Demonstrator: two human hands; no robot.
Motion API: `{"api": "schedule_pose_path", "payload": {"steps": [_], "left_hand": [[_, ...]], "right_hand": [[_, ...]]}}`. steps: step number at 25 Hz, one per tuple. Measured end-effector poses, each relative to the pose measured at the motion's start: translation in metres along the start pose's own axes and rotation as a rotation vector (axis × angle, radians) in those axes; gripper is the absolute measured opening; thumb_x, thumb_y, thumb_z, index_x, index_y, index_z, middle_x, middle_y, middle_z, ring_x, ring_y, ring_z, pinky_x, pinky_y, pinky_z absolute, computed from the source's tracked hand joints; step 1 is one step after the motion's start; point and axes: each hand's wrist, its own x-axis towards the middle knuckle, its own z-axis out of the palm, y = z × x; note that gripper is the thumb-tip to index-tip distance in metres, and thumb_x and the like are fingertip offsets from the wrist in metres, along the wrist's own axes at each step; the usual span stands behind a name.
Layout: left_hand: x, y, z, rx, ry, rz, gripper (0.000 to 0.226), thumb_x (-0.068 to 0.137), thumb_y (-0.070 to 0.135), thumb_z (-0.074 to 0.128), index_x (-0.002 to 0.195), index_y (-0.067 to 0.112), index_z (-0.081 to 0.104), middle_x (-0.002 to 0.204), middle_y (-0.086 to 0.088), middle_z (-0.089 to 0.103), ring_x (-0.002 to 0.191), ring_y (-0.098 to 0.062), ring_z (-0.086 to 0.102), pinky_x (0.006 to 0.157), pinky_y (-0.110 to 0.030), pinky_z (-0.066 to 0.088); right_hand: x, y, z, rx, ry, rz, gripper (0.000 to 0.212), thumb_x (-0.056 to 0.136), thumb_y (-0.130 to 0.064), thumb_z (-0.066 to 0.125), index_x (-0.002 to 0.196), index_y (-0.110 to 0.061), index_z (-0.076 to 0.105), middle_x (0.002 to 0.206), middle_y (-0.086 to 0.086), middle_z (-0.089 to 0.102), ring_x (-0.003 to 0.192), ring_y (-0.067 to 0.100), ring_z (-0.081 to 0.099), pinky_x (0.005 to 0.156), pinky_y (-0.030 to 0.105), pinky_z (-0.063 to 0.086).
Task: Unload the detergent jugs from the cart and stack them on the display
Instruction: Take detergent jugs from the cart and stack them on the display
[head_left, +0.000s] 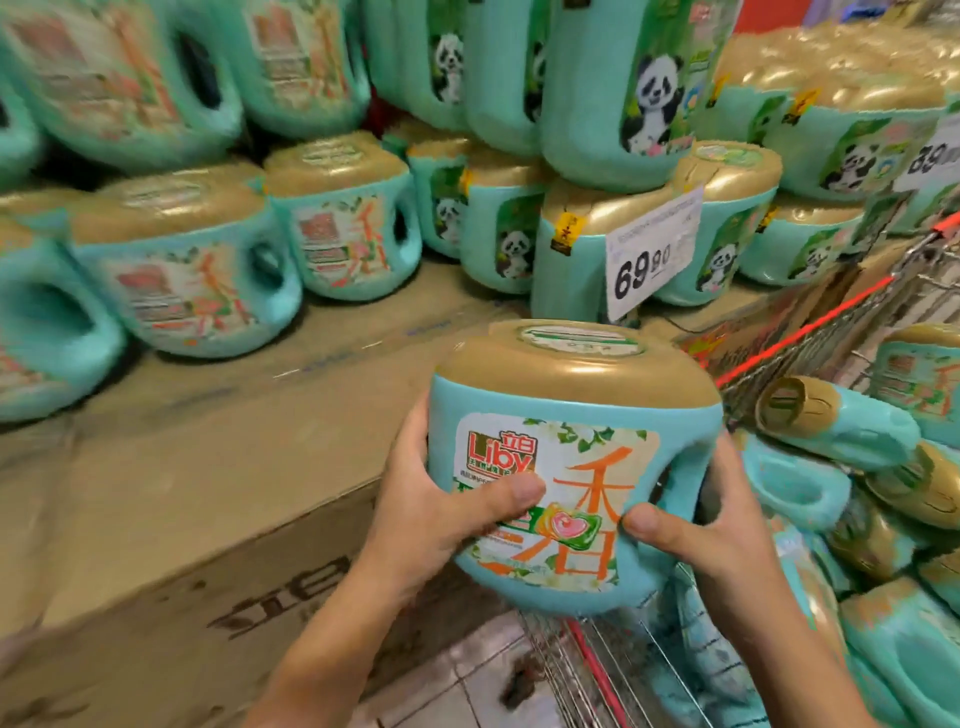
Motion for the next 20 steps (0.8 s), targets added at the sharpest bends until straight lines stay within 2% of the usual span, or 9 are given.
{"api": "schedule_pose_path", "payload": {"steps": [2, 4, 6, 9, 11, 14, 15, 18, 20], "left_hand": [[-0.007, 0.017, -0.024, 0.083, 0.129, 0.112, 0.093, 0.035, 0.048, 0.096, 0.116, 0.026, 0.055, 0.105, -0.004, 0.074, 0.091, -0.022, 0.073, 0.066, -0.029, 0.059], [-0.009, 0.031, -0.05, 0.154, 0.216, 0.224, 0.094, 0.037, 0.05, 0.095, 0.119, 0.03, 0.053, 0.109, 0.001, 0.073, 0.096, -0.018, 0.072, 0.07, -0.026, 0.058], [-0.003, 0.039, -0.073, 0.2, 0.291, 0.279, 0.096, 0.038, 0.048, 0.094, 0.121, 0.03, 0.05, 0.11, 0.004, 0.072, 0.098, -0.015, 0.071, 0.071, -0.026, 0.058], [0.009, 0.038, -0.103, 0.287, 0.377, 0.276, 0.101, 0.041, 0.04, 0.092, 0.13, 0.03, 0.043, 0.12, 0.003, 0.067, 0.107, -0.015, 0.067, 0.084, -0.037, 0.058], [0.016, 0.033, -0.116, 0.32, 0.386, 0.238, 0.101, 0.043, 0.043, 0.09, 0.129, 0.046, 0.038, 0.127, 0.006, 0.062, 0.112, -0.009, 0.063, 0.093, -0.039, 0.055], [0.025, 0.028, -0.127, 0.459, 0.375, 0.144, 0.108, 0.04, 0.065, 0.085, 0.116, 0.081, 0.009, 0.136, 0.028, 0.042, 0.121, 0.017, 0.044, 0.098, -0.013, 0.042], [0.028, 0.025, -0.13, 0.503, 0.356, 0.108, 0.109, 0.041, 0.068, 0.083, 0.11, 0.087, 0.0, 0.141, 0.028, 0.035, 0.126, 0.016, 0.037, 0.102, -0.014, 0.039], [0.044, 0.021, -0.136, 0.558, 0.285, 0.063, 0.115, 0.044, 0.06, 0.084, 0.109, 0.084, -0.007, 0.156, 0.01, 0.019, 0.142, -0.01, 0.028, 0.116, -0.042, 0.032], [0.059, 0.021, -0.14, 0.562, 0.298, 0.072, 0.12, 0.045, 0.054, 0.088, 0.117, 0.077, -0.004, 0.155, 0.012, 0.017, 0.142, -0.01, 0.027, 0.117, -0.043, 0.03]], "right_hand": [[0.02, -0.004, 0.027, -0.031, -0.1, -0.032, 0.084, 0.042, -0.043, 0.09, 0.119, -0.032, 0.058, 0.114, -0.005, 0.069, 0.104, 0.01, 0.065, 0.081, 0.021, 0.053], [0.044, -0.01, 0.055, -0.072, -0.193, -0.07, 0.088, 0.042, -0.054, 0.089, 0.12, -0.028, 0.058, 0.115, -0.011, 0.068, 0.107, 0.005, 0.062, 0.085, 0.019, 0.051], [0.071, -0.01, 0.078, -0.114, -0.258, -0.098, 0.092, 0.043, -0.054, 0.089, 0.124, -0.025, 0.057, 0.12, -0.009, 0.067, 0.114, 0.01, 0.061, 0.093, 0.03, 0.051], [0.105, 0.0, 0.108, -0.147, -0.342, -0.091, 0.094, 0.046, -0.038, 0.091, 0.132, -0.025, 0.055, 0.127, -0.003, 0.064, 0.119, 0.019, 0.059, 0.099, 0.043, 0.049], [0.119, 0.01, 0.12, -0.14, -0.369, -0.075, 0.093, 0.05, -0.027, 0.091, 0.134, -0.027, 0.052, 0.127, -0.004, 0.064, 0.12, 0.016, 0.058, 0.098, 0.039, 0.049], [0.134, 0.024, 0.123, -0.114, -0.345, -0.041, 0.094, 0.048, -0.023, 0.093, 0.13, -0.026, 0.048, 0.127, -0.007, 0.064, 0.12, 0.01, 0.058, 0.101, 0.033, 0.046], [0.138, 0.026, 0.122, -0.103, -0.333, -0.03, 0.093, 0.048, -0.022, 0.094, 0.128, -0.026, 0.046, 0.128, -0.006, 0.063, 0.12, 0.009, 0.058, 0.103, 0.033, 0.045], [0.148, 0.032, 0.12, -0.122, -0.304, -0.022, 0.082, 0.056, -0.022, 0.089, 0.125, -0.034, 0.048, 0.13, -0.008, 0.06, 0.121, 0.003, 0.055, 0.101, 0.027, 0.045], [0.154, 0.034, 0.122, -0.149, -0.278, -0.016, 0.077, 0.058, -0.032, 0.086, 0.125, -0.041, 0.048, 0.127, -0.013, 0.058, 0.117, -0.001, 0.055, 0.093, 0.019, 0.047]]}}
